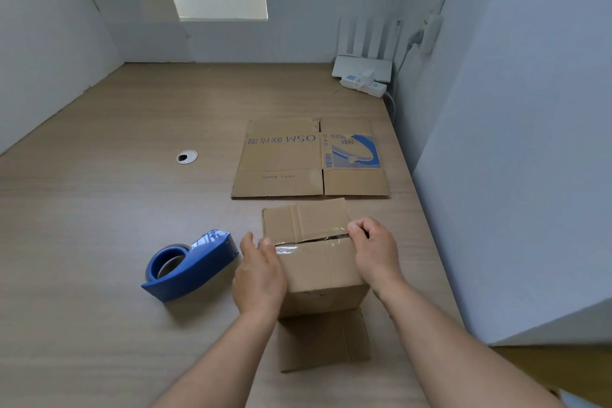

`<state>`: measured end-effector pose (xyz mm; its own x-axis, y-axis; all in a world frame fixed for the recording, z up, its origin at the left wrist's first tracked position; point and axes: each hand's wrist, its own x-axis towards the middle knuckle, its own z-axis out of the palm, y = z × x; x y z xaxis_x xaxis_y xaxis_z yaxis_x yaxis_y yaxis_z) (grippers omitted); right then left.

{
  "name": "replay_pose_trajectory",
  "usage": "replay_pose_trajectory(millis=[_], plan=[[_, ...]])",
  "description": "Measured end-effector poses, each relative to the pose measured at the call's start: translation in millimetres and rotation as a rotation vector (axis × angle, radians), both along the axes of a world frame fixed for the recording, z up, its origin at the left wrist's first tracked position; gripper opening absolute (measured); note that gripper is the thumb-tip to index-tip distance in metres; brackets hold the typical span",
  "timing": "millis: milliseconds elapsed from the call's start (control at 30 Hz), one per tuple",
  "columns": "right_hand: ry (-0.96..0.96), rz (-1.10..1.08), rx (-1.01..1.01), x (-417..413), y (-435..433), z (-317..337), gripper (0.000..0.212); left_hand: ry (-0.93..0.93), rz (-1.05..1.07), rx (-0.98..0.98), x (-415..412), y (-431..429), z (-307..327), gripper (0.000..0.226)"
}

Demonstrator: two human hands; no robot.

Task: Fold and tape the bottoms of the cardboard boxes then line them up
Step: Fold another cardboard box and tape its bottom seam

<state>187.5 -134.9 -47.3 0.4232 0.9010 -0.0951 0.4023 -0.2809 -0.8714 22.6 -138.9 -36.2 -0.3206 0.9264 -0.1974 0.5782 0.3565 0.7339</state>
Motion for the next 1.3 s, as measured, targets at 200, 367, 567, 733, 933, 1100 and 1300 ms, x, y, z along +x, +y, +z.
replay_pose_trajectory(millis=[200,367,567,733,933,1100,1300], plan=[[0.145,-0.038,-0.020,0.7,2.7,0.8,0.023,-0.112,-0.032,-0.035,-3.4,4.1,-11.8,0.050],[0.168,0.030,-0.111,7.1,8.5,12.2,0.022,-0.096,-0.188,-0.152,-8.6,-1.8,3.3,0.052],[-0.009,0.051,-0.057,27.8,14.1,33.1,0.034,-0.120,-0.242,-0.175,-34.7,-19.8,10.5,0.072],[-0.229,-0.301,-0.057,43.8,-24.4,34.9,0.036,-0.260,-0.356,-0.049,-53.0,-6.7,11.8,0.103],[-0.340,-0.053,-0.304,28.0,-60.1,20.2,0.067,-0.045,-0.695,-0.070,-55.0,-19.9,-2.7,0.120],[-0.098,0.192,-0.250,6.2,-44.5,38.9,0.093,0.271,-0.710,0.038,-31.0,-33.0,0.2,0.097],[-0.163,0.385,-0.317,-4.0,-43.5,34.1,0.125,0.405,-0.620,0.052,-23.3,-22.8,3.8,0.096]])
